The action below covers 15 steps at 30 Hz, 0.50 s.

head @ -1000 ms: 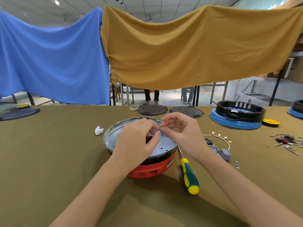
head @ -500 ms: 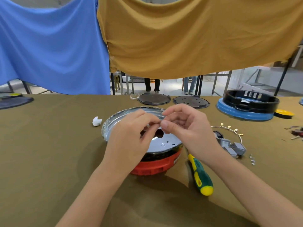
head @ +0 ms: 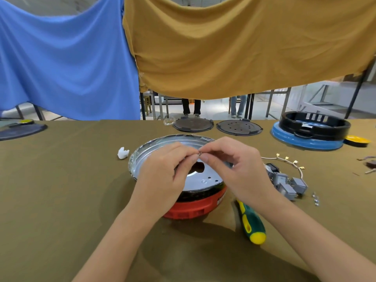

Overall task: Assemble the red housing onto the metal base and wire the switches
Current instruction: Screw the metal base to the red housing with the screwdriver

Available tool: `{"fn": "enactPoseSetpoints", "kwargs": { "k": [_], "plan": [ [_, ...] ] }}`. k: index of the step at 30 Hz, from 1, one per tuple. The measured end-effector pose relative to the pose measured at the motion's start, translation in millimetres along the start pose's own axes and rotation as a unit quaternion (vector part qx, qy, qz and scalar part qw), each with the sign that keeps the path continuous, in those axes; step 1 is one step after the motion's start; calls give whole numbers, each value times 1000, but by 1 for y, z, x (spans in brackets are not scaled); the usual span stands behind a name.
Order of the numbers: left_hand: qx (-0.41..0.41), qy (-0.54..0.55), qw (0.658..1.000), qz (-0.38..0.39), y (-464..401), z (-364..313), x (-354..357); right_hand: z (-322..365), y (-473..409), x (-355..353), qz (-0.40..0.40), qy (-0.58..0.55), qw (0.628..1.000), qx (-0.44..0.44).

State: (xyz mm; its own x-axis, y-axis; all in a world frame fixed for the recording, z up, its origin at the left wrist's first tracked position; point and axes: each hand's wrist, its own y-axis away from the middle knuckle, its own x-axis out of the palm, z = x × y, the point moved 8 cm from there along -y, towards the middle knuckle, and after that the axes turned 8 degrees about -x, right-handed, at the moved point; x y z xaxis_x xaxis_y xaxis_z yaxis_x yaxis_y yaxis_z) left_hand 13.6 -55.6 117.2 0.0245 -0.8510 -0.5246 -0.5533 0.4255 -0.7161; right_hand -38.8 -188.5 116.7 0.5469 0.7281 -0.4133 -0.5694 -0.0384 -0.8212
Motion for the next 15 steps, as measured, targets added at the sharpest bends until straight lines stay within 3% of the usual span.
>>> {"fn": "enactPoseSetpoints", "kwargs": {
  "k": [5,9,15],
  "plan": [
    [-22,-19,992,121,2,9,8,-12,1,-5,8,37,999,23],
    [-24,-97,962,254,15,20,19,-22,4,-10,26,60,997,49],
    [47,-85,970,221,15,4,20,-27,6,-17,48,79,994,65]
  ]
}}
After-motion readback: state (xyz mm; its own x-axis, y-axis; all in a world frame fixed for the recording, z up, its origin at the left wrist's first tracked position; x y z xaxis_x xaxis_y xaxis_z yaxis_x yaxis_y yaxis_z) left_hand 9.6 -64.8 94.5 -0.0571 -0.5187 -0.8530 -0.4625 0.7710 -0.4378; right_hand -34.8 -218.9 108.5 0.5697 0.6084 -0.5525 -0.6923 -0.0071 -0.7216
